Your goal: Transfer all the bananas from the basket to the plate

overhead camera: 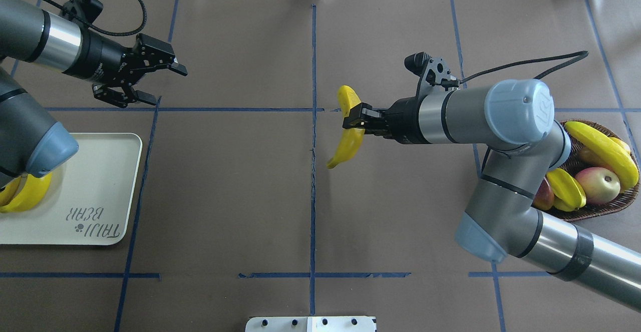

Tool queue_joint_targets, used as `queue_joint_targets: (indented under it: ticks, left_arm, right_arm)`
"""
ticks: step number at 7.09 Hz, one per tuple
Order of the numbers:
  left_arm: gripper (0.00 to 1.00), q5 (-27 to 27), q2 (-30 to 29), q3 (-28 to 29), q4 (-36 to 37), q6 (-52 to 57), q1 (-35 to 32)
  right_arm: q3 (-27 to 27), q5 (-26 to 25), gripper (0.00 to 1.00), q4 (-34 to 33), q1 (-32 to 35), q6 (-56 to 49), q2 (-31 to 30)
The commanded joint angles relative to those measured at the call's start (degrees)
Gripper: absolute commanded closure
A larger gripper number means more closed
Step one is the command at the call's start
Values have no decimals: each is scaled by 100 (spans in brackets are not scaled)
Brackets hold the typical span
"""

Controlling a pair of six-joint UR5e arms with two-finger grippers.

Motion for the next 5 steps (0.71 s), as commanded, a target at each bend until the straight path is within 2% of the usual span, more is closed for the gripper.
queue_joint_targets:
  ticks: [1, 3, 5]
  left_arm:
    - [0, 129, -416, 54, 21, -781, 109]
    - [0, 621, -820, 220, 56, -1379, 345]
    - [0, 832, -1093, 432, 65, -1706, 564]
  right_arm:
    - [-47, -438, 88, 240, -372, 297, 272]
    - [-213, -923, 88, 249, -680, 394, 562]
    - [-214, -933, 87, 249, -734, 411, 668]
